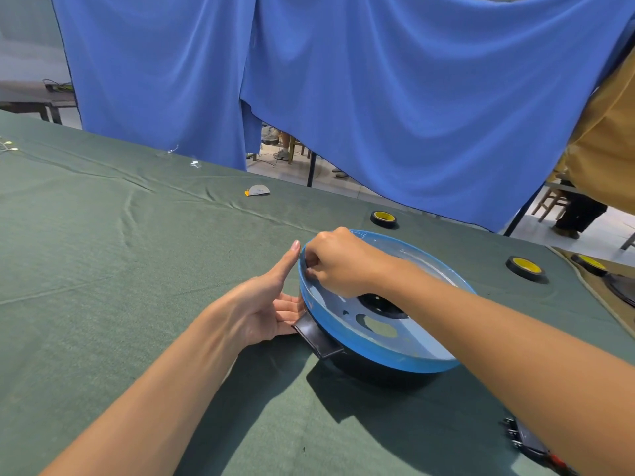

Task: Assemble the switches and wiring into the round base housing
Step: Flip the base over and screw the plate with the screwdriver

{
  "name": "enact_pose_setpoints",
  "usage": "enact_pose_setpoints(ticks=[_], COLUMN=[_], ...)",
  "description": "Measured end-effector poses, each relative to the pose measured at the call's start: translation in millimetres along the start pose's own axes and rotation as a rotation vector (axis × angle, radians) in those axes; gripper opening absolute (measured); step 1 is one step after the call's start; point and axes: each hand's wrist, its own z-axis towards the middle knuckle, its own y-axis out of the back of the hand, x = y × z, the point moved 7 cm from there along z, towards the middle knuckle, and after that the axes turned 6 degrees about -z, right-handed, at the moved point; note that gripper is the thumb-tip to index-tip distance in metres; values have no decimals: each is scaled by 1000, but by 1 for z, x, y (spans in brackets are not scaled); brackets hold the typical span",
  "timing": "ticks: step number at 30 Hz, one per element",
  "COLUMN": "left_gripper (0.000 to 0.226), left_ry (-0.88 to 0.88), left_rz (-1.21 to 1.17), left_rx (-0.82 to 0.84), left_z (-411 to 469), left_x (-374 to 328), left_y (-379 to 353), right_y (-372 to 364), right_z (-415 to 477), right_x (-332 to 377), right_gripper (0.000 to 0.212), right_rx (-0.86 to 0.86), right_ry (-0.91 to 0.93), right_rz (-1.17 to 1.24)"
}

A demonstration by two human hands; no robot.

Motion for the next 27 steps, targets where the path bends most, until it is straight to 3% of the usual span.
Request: enact_pose_setpoints(ticks=[5,11,27], left_gripper=[69,63,59], left_ry=[-23,-83,-196], left_rz=[67,39,-92], left_rx=[-32,-203,-275], left_z=[-5,-12,-55], left_x=[1,4,40], left_y=[-2,-5,-16], right_y=[10,26,-11], right_z=[-26,-97,-263], right_x=[-8,-66,-151], right_gripper=[19,18,16], right_rx=[-34,-225,-491], right_ry=[-13,-231,-670], right_rz=[110,235,306])
